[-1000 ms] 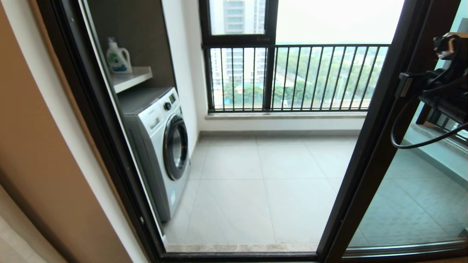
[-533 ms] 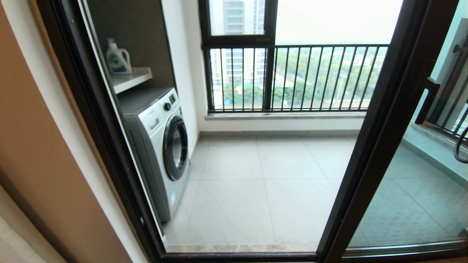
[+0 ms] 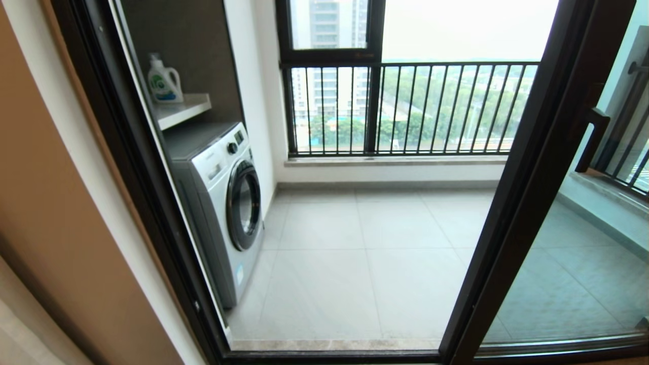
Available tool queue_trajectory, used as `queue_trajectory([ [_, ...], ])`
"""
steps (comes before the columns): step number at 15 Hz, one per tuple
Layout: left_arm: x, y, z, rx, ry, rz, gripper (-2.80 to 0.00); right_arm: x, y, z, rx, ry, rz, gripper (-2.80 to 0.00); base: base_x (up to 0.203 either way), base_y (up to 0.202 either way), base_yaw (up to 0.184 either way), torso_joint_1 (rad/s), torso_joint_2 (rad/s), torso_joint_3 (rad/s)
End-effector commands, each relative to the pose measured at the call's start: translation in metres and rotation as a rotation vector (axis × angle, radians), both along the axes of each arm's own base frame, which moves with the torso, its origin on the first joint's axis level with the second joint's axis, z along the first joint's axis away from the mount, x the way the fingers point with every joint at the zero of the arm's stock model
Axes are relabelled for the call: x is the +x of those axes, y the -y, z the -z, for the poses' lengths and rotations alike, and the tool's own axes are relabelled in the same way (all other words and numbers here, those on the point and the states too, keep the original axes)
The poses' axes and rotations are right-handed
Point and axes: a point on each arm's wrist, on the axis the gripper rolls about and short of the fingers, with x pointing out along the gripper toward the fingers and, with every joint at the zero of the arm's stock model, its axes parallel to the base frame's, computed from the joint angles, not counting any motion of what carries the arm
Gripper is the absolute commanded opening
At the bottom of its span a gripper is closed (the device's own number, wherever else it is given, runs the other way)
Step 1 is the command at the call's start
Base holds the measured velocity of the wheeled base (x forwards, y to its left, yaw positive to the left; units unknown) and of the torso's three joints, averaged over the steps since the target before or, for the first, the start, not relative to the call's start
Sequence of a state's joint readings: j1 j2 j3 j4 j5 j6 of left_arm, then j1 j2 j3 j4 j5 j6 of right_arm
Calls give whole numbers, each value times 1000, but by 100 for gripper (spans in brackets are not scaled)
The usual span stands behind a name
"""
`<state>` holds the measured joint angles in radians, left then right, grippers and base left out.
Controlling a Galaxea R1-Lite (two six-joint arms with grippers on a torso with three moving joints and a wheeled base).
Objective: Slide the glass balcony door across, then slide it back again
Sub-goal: Close the slid door
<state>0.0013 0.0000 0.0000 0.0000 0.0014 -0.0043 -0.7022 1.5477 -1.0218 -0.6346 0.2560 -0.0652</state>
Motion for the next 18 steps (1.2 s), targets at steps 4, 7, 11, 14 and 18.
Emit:
queue_trajectory([
  [4, 0, 0, 0, -2, -2, 0, -280, 58, 57, 23, 31, -84, 19, -280, 0, 0, 0, 0, 0, 0],
  [7, 0, 0, 0, -2, -2, 0, -280, 78, 46, 29, 36, -105, -39, -280, 0, 0, 0, 0, 0, 0],
  [11, 0, 0, 0, 0, -2, 0, -280, 98, 19, 32, 35, -110, -116, -280, 0, 0, 0, 0, 0, 0],
  [14, 0, 0, 0, -1, -2, 0, -280, 108, 10, 28, 25, -98, -110, -280, 0, 0, 0, 0, 0, 0],
  [18, 0, 0, 0, 0, -2, 0, -280, 117, 5, 27, 19, -91, -131, -280, 0, 0, 0, 0, 0, 0],
])
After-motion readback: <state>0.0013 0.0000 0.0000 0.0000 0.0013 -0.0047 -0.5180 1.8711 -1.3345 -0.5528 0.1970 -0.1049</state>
